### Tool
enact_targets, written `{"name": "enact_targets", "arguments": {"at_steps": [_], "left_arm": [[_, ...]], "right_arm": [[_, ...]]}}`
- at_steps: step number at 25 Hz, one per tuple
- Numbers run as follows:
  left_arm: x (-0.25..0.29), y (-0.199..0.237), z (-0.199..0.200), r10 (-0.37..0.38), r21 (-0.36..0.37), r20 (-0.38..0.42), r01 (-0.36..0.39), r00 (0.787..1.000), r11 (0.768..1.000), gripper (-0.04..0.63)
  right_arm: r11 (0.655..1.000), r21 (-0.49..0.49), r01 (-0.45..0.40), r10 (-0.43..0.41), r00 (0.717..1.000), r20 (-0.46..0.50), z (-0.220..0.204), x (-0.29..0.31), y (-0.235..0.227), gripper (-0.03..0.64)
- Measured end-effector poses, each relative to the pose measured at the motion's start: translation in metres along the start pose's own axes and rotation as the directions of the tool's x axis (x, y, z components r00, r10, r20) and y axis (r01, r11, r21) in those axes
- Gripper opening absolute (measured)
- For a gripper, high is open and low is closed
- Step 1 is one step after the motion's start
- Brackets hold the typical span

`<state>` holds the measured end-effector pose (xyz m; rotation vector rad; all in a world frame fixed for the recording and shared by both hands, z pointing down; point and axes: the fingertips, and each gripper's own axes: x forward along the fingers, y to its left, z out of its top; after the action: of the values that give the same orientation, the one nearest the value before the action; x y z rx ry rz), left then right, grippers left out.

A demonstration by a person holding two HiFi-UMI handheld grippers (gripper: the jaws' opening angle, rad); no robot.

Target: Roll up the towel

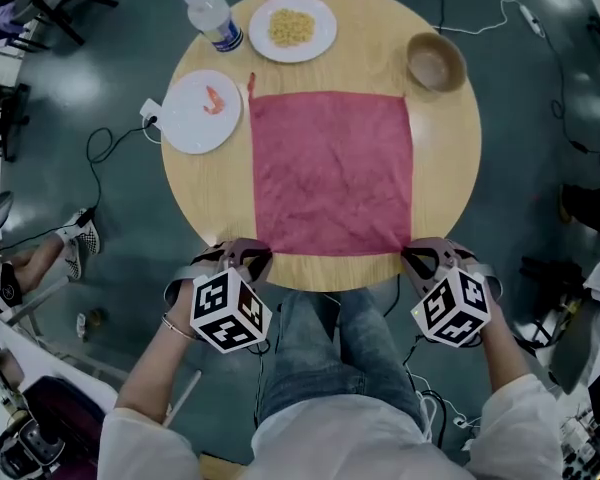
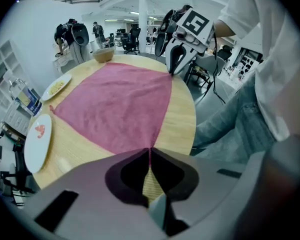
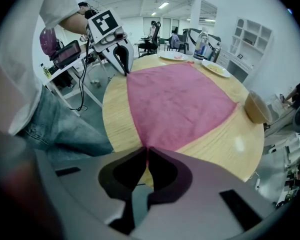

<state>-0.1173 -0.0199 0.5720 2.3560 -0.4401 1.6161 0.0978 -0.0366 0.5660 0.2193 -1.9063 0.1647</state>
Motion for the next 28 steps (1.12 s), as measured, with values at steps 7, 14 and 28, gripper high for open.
{"name": "enact_targets", "arguments": {"at_steps": [7,14,28], "left_arm": [[-0.010,-0.002,0.002,-0.080,-0.052,0.006,0.080,0.997,0.995,0.018],[-0.017,0.021,0.014,-0.098,-0.107,0.027,0.101,0.995,0.989,0.018],[-0.004,0.050,0.016,-0.082,-0.186,0.006,0.082,0.997,0.979,0.021]], "right_arm": [[0.998,0.030,-0.062,0.062,0.998,0.009,0.004,-0.015,-0.002,0.014],[0.992,0.067,-0.109,0.108,0.994,0.025,0.012,-0.022,-0.020,0.014],[0.988,0.120,-0.100,0.098,0.995,0.023,0.017,-0.007,-0.055,0.019]]}}
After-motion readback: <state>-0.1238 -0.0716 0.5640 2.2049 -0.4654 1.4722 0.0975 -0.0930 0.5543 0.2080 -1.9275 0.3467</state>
